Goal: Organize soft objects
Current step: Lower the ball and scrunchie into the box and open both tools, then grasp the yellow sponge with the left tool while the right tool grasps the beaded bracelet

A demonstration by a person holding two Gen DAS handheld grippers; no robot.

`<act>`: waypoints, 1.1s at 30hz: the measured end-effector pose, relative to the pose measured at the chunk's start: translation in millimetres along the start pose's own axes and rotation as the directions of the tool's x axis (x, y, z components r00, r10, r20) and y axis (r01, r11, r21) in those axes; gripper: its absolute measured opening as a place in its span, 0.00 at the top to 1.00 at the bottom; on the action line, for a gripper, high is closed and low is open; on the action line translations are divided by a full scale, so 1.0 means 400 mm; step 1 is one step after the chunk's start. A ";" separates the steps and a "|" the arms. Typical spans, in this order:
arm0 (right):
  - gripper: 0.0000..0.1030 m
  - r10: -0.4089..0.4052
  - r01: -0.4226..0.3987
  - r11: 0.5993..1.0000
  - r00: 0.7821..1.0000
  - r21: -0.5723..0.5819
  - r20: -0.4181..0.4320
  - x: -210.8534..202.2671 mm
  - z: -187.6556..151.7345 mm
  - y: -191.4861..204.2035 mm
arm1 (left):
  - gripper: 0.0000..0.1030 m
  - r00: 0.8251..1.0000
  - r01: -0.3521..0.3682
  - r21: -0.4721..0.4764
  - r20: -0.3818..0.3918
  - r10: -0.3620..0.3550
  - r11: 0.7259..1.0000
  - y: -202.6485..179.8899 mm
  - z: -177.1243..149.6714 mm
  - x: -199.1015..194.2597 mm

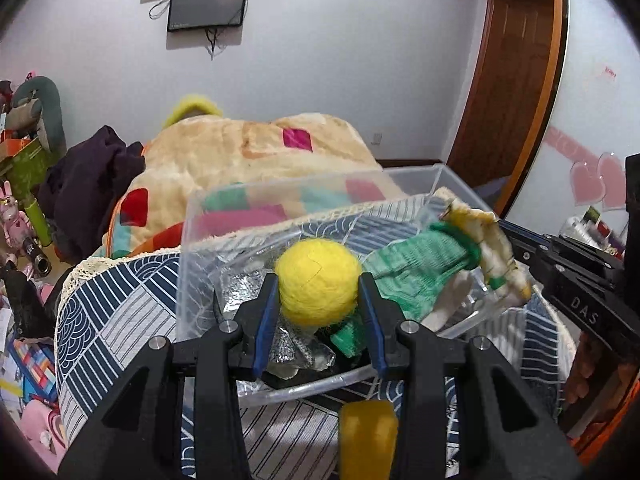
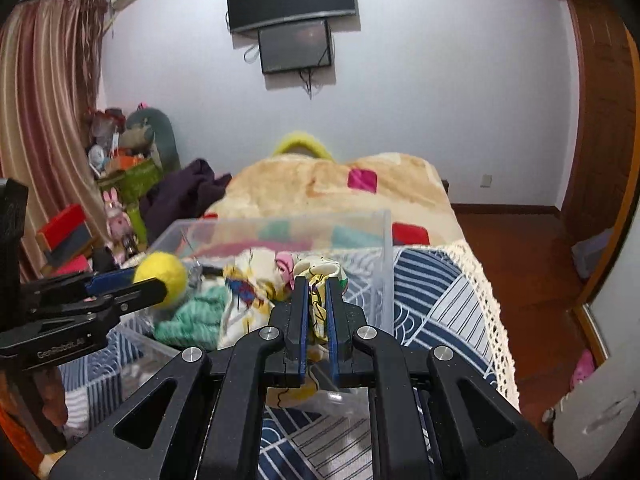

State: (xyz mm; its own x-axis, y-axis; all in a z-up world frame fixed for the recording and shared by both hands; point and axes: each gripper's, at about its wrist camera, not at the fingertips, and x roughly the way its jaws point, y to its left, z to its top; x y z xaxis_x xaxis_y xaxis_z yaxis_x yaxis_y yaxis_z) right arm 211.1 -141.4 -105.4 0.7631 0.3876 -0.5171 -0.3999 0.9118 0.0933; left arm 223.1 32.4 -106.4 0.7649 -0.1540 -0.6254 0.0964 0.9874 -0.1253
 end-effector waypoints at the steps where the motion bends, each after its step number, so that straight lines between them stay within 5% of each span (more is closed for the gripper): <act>1: 0.93 0.001 -0.001 1.000 1.000 -0.003 -0.013 0.007 -0.004 0.000 | 0.62 1.000 -0.001 0.002 -0.004 0.001 1.000 -0.001 -0.001 0.006; 10: 0.91 0.020 -0.020 1.000 0.999 0.008 -0.045 0.011 -0.016 -0.012 | 0.51 1.000 -0.029 0.042 -0.012 0.029 0.999 -0.018 -0.007 -0.002; 17: 0.61 0.002 -0.002 1.000 1.000 0.014 -0.005 -0.037 -0.011 -0.022 | 0.38 1.000 -0.019 0.036 0.024 0.018 0.999 -0.031 -0.009 -0.067; 24: 0.46 -0.001 0.001 1.000 0.997 -0.009 0.071 -0.106 0.009 -0.005 | 0.15 0.995 -0.016 0.039 0.103 0.012 0.999 -0.044 -0.007 -0.167; 28: 0.46 0.012 -0.010 0.999 0.996 -0.031 0.093 -0.131 0.014 0.015 | 0.06 0.992 -0.023 0.035 0.126 0.018 0.999 -0.046 -0.015 -0.210; 33: 0.33 0.033 -0.028 0.999 0.994 -0.046 0.102 -0.154 -0.019 0.034 | 0.03 0.994 -0.024 0.027 0.110 0.021 0.999 -0.043 -0.045 -0.230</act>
State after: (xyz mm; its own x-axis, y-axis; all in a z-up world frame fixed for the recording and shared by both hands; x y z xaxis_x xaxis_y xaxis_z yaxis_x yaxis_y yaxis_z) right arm 154.8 -153.8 -78.5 0.7976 0.4290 -0.4241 -0.4442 0.8933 0.0683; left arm 139.5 29.1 -60.7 0.8320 -0.1283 -0.5397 0.0950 0.9915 -0.0891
